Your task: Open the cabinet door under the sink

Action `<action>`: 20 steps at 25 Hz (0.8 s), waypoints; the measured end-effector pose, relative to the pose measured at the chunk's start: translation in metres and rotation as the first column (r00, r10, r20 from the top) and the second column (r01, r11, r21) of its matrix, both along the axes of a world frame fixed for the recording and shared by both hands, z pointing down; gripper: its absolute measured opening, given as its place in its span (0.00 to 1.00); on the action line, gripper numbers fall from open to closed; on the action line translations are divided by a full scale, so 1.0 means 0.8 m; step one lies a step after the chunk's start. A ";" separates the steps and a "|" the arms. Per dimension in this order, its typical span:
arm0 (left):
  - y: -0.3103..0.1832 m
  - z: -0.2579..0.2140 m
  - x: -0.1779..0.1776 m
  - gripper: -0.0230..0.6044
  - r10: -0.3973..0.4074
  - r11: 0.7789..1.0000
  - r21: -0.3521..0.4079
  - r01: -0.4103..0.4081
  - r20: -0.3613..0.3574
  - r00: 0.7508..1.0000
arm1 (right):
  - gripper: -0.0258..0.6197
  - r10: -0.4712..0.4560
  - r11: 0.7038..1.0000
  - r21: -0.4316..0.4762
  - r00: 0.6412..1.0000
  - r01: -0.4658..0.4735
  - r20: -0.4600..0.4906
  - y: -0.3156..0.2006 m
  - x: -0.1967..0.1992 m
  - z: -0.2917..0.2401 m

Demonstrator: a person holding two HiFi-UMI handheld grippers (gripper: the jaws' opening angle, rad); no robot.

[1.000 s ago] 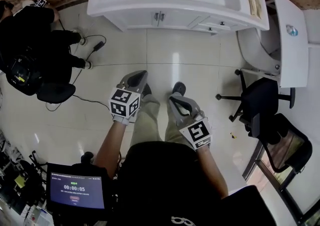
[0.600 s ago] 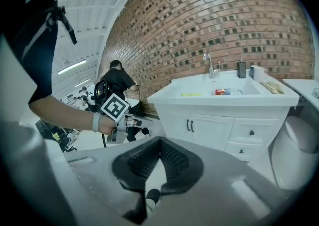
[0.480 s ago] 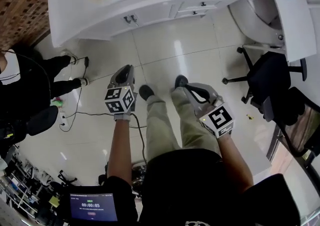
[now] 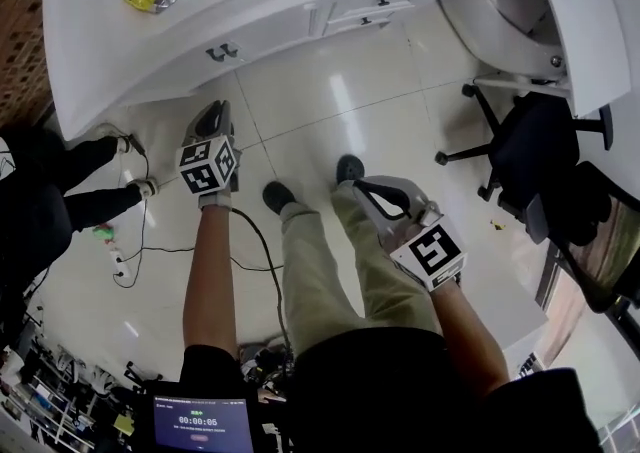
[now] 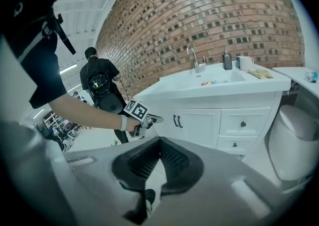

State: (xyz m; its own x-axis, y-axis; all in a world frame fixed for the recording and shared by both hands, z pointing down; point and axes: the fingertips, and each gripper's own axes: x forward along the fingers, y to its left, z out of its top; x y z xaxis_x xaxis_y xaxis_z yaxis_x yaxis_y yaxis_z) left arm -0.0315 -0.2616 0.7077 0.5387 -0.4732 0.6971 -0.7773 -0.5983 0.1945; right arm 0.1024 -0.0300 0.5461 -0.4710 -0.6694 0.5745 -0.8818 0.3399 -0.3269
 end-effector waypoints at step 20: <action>-0.106 0.113 -0.008 0.16 0.127 0.991 0.030 -0.132 0.131 0.983 | 0.03 -0.114 0.992 -0.066 0.993 0.112 -0.024 -0.095 -0.096 0.084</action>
State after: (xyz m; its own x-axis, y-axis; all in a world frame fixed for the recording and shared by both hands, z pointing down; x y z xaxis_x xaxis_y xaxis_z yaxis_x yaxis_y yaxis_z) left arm -0.0383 -0.3466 0.7985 0.5046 -0.4331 0.7469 -0.7095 -0.7009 0.0729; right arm 0.0255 -0.1057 0.6133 -0.5246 -0.5741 0.6287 -0.8481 0.4169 -0.3269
